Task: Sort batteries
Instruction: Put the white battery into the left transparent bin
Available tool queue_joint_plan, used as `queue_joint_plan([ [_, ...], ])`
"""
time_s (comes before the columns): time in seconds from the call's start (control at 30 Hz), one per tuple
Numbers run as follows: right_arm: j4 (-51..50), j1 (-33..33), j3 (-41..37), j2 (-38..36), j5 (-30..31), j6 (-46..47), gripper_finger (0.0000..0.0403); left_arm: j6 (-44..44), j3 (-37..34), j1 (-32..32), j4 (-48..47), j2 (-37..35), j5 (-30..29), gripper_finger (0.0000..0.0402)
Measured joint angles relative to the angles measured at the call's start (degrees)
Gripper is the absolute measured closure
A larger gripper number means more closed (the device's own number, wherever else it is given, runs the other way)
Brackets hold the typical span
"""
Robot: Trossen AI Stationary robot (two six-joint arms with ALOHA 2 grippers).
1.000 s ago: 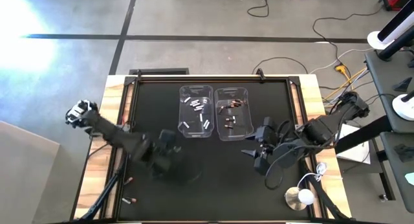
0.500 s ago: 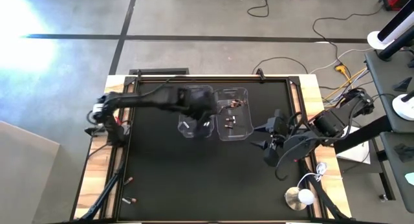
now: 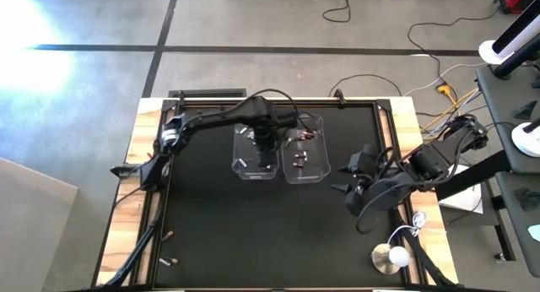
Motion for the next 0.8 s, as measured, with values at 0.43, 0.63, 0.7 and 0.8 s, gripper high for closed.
queue_joint_plan([
  [0.43,-2.8,0.0,-0.1,0.3,0.0,1.4,0.0142,-2.0,-14.3,3.3,7.9,-1.4,0.2,0.0394],
  [0.63,-2.7,0.0,-0.1,0.7,0.0,1.3,0.0146,-3.2,-19.8,4.0,14.1,-1.4,0.1,0.0394],
  [0.7,-2.7,0.0,-0.1,0.9,0.0,1.3,0.0147,-4.2,-21.4,4.3,16.4,-1.4,0.1,0.0394],
  [0.8,-2.7,0.0,-0.1,1.5,0.0,1.3,0.0142,-5.8,-23.5,4.9,16.7,-1.4,0.1,0.0394],
])
